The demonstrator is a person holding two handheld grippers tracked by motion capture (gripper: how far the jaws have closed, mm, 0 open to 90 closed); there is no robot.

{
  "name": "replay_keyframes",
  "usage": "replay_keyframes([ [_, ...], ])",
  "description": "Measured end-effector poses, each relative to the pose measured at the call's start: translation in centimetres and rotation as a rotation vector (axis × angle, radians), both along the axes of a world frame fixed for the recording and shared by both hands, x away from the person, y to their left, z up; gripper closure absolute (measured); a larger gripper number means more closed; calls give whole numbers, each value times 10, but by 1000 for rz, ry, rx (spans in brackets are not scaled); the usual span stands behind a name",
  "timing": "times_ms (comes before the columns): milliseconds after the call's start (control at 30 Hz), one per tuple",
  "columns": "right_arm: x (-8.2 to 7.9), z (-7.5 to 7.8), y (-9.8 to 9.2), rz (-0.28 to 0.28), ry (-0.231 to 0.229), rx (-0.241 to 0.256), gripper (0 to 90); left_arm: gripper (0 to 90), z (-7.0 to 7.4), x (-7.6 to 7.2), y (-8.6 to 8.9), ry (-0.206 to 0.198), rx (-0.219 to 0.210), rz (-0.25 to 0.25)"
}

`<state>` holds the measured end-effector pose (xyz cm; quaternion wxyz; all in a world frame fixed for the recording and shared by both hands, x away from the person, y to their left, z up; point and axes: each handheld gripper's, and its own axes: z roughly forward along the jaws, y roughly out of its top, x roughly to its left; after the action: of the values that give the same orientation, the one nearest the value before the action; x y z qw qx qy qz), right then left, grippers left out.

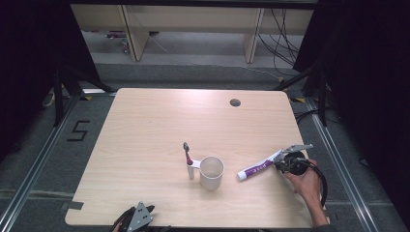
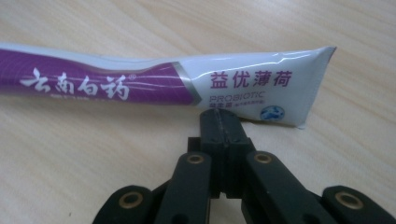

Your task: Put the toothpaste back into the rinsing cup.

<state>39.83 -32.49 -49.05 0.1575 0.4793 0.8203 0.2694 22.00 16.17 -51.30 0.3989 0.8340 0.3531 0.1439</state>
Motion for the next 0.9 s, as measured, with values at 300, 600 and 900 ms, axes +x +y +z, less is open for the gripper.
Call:
replay_keyframes([
  [300,22,5,17,-1,26,-17,900,181,1,1,2,-3,31,-16],
  [600,37,3,29,-39,52,1,900,181,0,0,0,-1,-2,-8],
  [900,25,19,29,-97,-13,49,672,181,1,0,1,-8,25,-16],
])
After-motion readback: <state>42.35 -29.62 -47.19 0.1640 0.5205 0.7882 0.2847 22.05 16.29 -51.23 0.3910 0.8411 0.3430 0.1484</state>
